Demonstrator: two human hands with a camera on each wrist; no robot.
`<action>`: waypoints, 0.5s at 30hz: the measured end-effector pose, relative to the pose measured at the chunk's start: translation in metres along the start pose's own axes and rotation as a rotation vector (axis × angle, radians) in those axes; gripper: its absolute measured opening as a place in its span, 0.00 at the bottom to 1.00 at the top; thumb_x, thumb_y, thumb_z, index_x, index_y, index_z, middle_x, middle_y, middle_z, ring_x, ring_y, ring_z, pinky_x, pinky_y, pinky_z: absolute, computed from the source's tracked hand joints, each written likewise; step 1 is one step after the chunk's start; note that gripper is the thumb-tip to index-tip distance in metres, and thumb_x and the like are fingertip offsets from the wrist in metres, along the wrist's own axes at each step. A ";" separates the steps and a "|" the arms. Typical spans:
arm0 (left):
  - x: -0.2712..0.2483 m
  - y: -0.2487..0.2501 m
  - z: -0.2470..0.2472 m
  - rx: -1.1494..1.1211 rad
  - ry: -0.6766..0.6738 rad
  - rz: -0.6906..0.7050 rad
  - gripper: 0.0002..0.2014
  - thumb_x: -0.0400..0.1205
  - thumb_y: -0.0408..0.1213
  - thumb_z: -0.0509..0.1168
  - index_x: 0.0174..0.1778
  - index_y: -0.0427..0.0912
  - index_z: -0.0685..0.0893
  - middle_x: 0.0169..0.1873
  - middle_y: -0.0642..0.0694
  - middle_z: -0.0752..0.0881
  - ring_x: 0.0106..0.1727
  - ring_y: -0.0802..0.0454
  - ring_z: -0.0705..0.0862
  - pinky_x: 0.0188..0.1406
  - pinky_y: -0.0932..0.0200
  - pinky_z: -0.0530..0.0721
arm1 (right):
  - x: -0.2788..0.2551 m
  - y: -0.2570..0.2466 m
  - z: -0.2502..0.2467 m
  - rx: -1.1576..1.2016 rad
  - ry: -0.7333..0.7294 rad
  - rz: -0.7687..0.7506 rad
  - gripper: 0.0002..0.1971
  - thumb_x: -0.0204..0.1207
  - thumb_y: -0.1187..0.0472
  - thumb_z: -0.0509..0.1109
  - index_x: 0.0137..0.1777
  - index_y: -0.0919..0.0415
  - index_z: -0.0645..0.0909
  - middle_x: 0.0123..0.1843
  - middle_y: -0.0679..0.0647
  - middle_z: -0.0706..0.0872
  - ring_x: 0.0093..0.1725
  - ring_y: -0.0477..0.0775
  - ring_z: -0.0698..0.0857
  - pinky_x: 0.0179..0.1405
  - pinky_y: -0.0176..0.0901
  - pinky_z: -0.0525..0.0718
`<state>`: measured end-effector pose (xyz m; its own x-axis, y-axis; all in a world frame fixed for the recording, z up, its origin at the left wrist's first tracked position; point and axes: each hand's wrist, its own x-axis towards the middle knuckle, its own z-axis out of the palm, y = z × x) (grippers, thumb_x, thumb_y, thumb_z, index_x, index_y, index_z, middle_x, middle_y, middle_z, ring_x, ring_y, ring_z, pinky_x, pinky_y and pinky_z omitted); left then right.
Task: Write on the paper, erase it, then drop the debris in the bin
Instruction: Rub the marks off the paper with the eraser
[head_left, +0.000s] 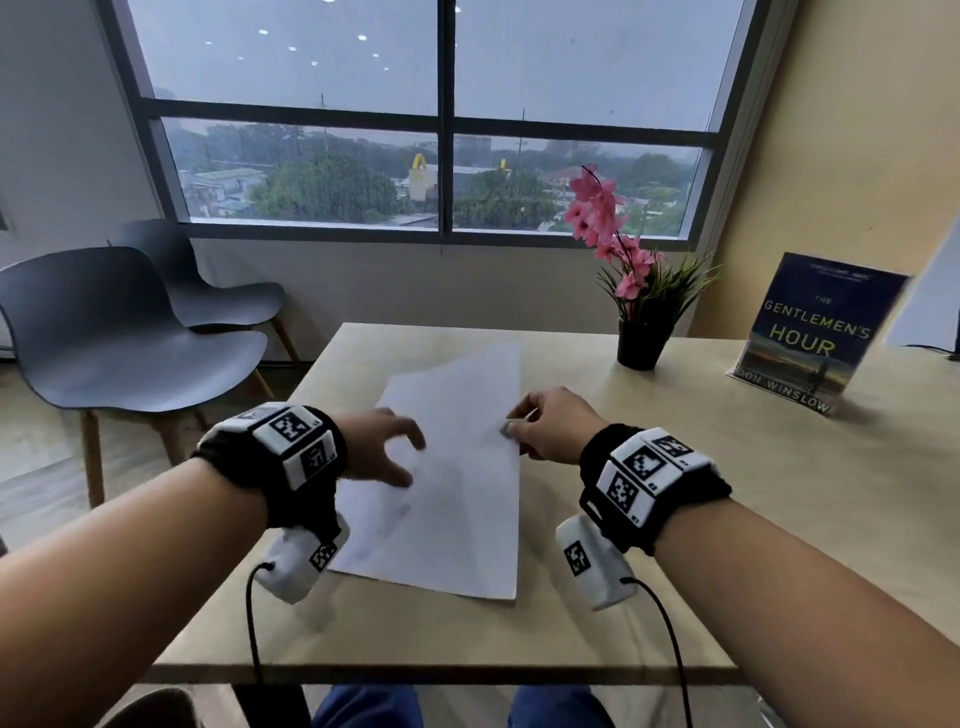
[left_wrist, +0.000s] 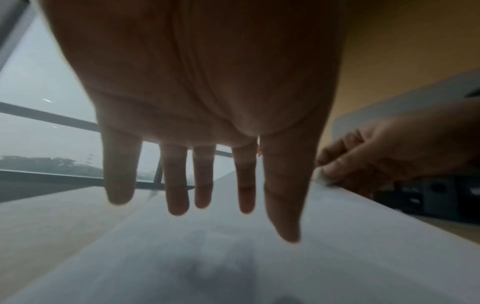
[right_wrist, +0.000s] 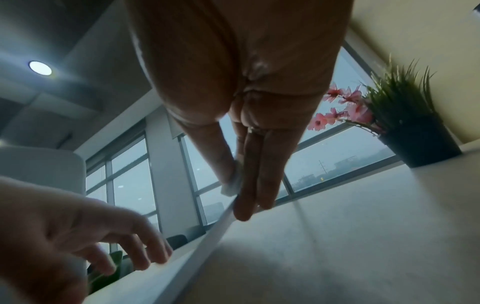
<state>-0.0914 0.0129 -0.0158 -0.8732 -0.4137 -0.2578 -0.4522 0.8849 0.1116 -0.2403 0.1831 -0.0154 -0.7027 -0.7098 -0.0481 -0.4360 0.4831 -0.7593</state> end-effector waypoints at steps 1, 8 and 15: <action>0.001 0.003 0.006 0.027 -0.080 0.014 0.28 0.75 0.51 0.72 0.71 0.57 0.73 0.71 0.48 0.72 0.69 0.48 0.77 0.70 0.54 0.74 | -0.002 0.000 0.003 -0.023 -0.020 0.014 0.09 0.77 0.62 0.72 0.36 0.55 0.79 0.36 0.50 0.85 0.42 0.53 0.87 0.54 0.47 0.87; 0.010 -0.006 0.009 0.039 -0.169 -0.028 0.35 0.70 0.53 0.76 0.72 0.61 0.71 0.73 0.48 0.69 0.71 0.48 0.75 0.70 0.51 0.76 | -0.012 -0.002 -0.007 -0.235 -0.039 0.015 0.12 0.76 0.53 0.73 0.54 0.60 0.85 0.45 0.50 0.83 0.48 0.50 0.81 0.48 0.40 0.78; 0.015 -0.003 0.011 0.027 -0.087 0.046 0.31 0.74 0.52 0.72 0.73 0.63 0.71 0.78 0.53 0.65 0.76 0.50 0.70 0.76 0.50 0.69 | -0.020 0.005 -0.002 -0.251 -0.291 -0.023 0.14 0.72 0.54 0.78 0.52 0.63 0.87 0.46 0.60 0.92 0.37 0.49 0.86 0.49 0.43 0.88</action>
<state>-0.1009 0.0062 -0.0302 -0.8733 -0.3535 -0.3353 -0.4060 0.9084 0.0998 -0.2297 0.2005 -0.0169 -0.5183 -0.8201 -0.2427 -0.5990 0.5506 -0.5813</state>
